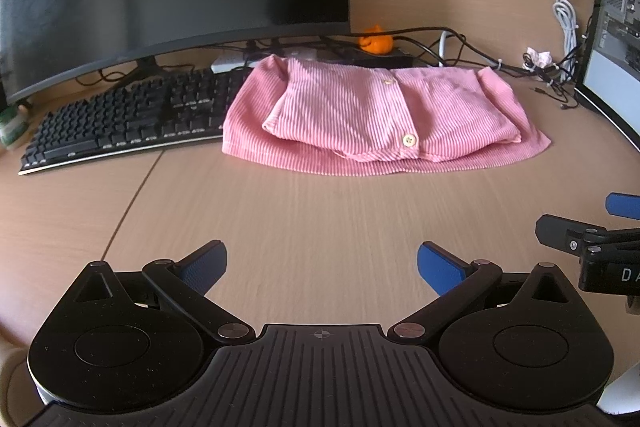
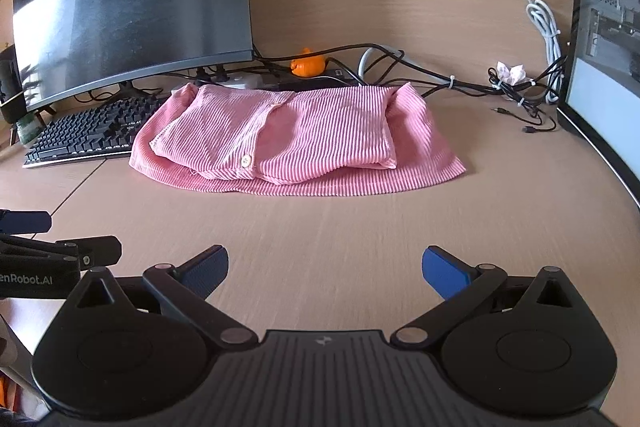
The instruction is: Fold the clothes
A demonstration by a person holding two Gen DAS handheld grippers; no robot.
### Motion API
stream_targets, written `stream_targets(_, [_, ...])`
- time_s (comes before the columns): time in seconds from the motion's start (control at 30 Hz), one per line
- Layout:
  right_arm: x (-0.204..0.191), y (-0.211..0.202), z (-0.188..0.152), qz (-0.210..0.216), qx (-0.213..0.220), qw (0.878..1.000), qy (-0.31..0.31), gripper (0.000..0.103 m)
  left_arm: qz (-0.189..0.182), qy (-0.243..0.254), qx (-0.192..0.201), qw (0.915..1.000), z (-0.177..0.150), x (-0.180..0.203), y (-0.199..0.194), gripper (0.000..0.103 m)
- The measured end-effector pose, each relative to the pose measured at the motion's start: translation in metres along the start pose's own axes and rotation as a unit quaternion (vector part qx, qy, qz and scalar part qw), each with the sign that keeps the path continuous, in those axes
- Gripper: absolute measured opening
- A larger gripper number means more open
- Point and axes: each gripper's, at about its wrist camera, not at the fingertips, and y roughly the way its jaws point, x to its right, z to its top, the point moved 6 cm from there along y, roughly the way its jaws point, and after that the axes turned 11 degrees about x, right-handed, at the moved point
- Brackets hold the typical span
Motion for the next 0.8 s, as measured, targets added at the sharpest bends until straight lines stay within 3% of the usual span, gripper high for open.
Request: stream_targets(0.8, [0.004, 0.018, -0.005, -0.014, -0.03, 0.999, 0.008, 0.103, 0.003, -0.008, -0.022, 0.9997, -0.002, -0.004, 0.018, 0.103])
